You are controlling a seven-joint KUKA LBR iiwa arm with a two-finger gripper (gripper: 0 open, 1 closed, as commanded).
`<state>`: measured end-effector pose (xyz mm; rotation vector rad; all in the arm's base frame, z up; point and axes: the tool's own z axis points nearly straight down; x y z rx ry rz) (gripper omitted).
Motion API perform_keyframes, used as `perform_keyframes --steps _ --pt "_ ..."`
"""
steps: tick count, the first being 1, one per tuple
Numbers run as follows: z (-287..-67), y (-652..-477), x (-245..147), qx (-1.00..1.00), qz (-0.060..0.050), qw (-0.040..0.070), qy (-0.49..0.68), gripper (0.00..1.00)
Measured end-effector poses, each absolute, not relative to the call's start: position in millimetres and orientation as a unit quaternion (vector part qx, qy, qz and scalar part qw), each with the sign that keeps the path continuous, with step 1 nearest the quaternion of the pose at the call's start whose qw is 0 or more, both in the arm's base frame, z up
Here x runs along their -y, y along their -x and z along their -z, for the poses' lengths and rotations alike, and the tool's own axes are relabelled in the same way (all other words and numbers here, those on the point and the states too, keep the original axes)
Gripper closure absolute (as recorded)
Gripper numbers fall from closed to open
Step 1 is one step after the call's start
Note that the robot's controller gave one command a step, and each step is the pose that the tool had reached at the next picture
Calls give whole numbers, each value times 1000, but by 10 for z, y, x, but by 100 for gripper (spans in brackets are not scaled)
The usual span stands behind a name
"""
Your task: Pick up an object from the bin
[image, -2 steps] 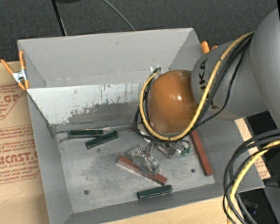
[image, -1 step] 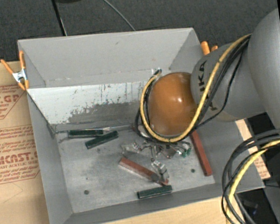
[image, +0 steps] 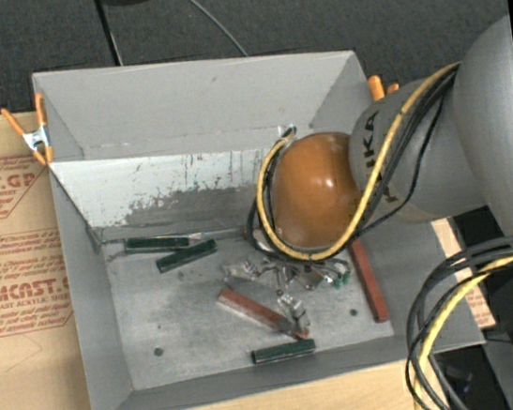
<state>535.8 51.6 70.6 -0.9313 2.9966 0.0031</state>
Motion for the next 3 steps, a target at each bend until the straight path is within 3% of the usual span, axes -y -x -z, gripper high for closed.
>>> perform_keyframes --steps 1,2,3 --pt "-699 -5155 -670 -976 -1 0 217 100" --pt "-699 -5155 -669 -976 -1 0 217 100" --pt "-2371 -5308 -530 -981 0 4 195 100"
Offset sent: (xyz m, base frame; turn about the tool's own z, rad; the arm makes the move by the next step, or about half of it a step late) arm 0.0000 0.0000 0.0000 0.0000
